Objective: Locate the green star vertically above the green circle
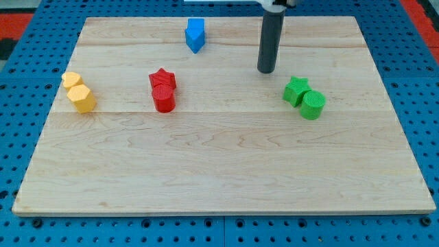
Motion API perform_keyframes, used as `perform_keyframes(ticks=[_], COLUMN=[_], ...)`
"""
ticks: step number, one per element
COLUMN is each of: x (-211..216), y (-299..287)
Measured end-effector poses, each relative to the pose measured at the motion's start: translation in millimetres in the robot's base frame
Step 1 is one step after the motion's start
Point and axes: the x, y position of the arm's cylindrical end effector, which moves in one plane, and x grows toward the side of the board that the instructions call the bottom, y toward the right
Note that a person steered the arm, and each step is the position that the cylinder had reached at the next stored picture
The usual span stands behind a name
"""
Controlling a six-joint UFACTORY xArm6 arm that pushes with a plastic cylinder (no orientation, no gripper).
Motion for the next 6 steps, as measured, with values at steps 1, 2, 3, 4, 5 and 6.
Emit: perform_keyframes(ticks=[1, 2, 3, 4, 5, 6], x=[51.5, 56.4, 56.4, 49.5, 44.2, 44.5], y=[0.3, 25.4, 37.8, 40.0, 40.1, 58.4])
